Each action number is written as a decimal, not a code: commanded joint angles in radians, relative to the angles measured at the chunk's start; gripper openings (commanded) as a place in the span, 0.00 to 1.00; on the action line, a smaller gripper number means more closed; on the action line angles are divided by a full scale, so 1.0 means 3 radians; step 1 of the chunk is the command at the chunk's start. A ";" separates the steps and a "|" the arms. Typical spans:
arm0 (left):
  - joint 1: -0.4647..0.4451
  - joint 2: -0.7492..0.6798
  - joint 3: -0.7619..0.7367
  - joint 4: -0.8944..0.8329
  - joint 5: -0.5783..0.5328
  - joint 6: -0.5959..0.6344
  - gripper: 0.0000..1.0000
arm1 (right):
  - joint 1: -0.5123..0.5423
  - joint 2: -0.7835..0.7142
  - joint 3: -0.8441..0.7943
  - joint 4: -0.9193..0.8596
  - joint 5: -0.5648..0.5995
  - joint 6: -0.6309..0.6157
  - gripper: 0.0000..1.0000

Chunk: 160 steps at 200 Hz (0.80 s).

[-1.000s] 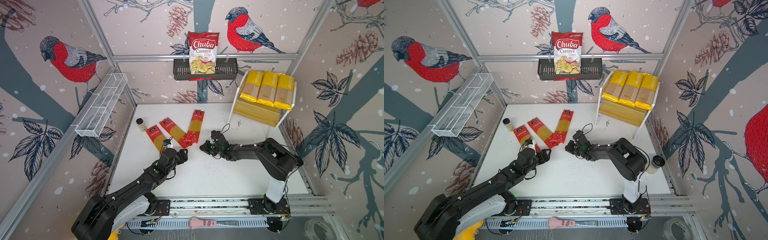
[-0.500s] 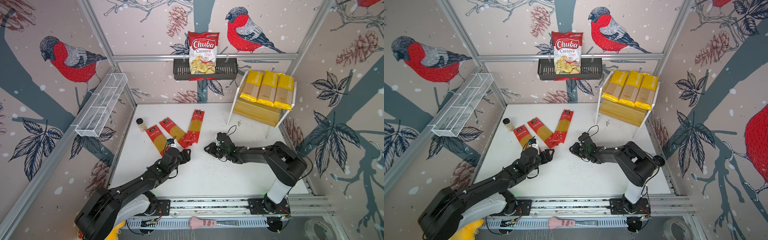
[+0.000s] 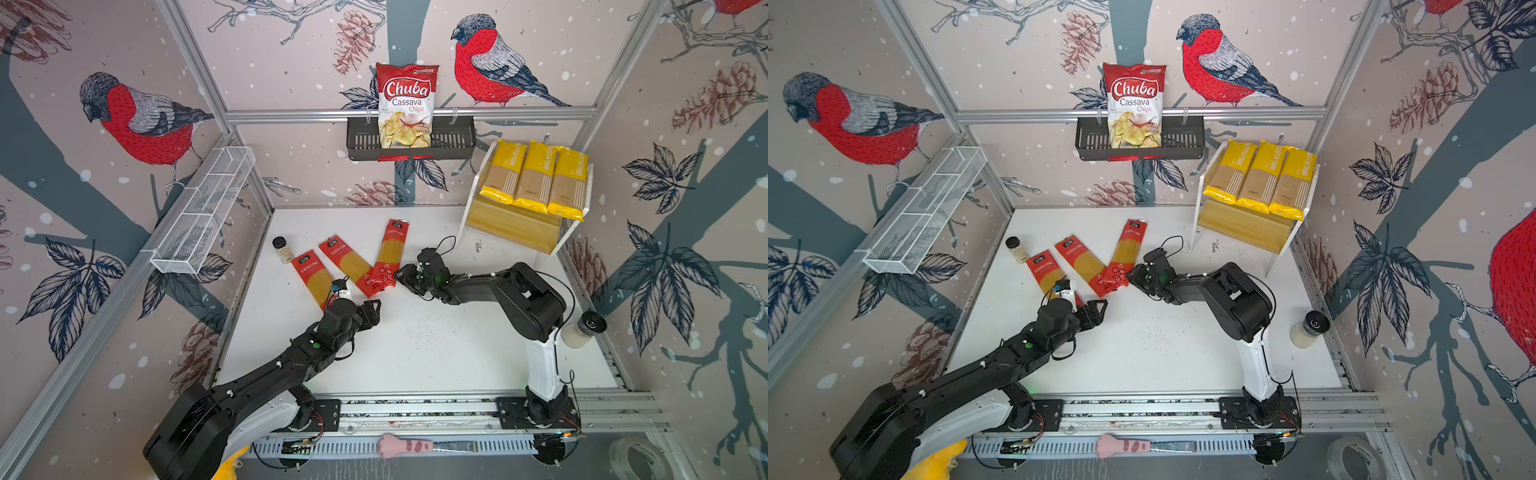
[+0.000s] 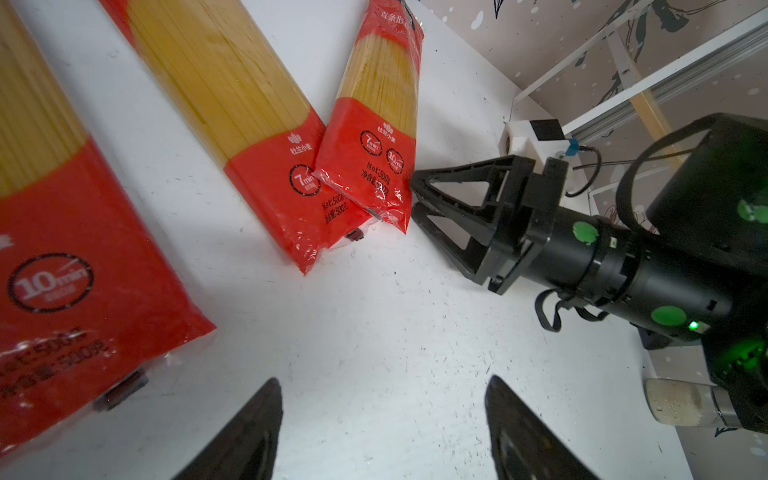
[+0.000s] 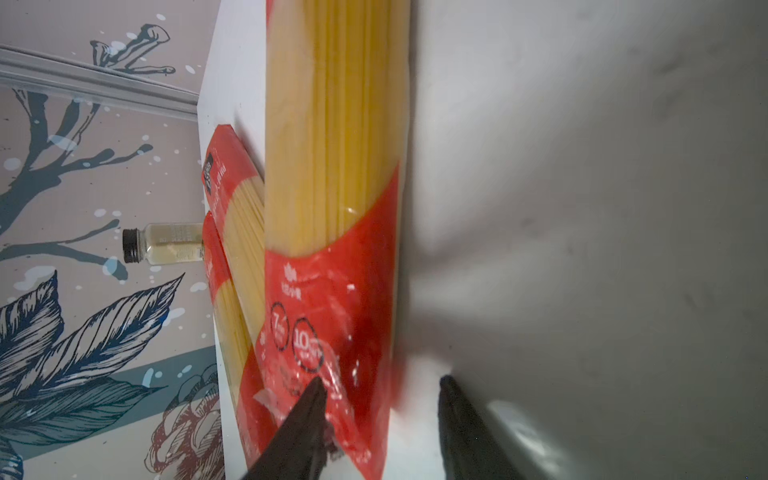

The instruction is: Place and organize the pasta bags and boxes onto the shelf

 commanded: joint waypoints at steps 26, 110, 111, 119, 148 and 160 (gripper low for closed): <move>-0.0001 0.0021 0.0014 0.0021 -0.0032 0.0007 0.76 | -0.0031 0.0265 0.0184 0.0130 -0.0209 0.0117 0.33; -0.0001 0.0031 0.0057 0.0002 -0.0033 0.0021 0.75 | -0.0083 -0.0087 -0.0150 0.0240 -0.0387 0.0034 0.08; -0.0001 0.0029 0.0058 0.0002 -0.0035 0.0021 0.75 | -0.0080 -0.0097 -0.0159 0.0238 -0.0391 0.0031 0.08; -0.0001 0.0031 0.0073 -0.0017 -0.0040 0.0034 0.75 | -0.0077 -0.0174 -0.0254 0.0236 -0.0424 0.0010 0.08; -0.0001 -0.0023 0.0090 -0.0090 -0.0100 0.0080 0.75 | -0.0050 -0.0555 -0.0767 0.0195 -0.0502 -0.0104 0.08; -0.0001 -0.0043 0.0086 -0.0105 -0.0134 0.0100 0.76 | -0.0002 -0.0749 -0.0995 0.0122 -0.0498 -0.0157 0.08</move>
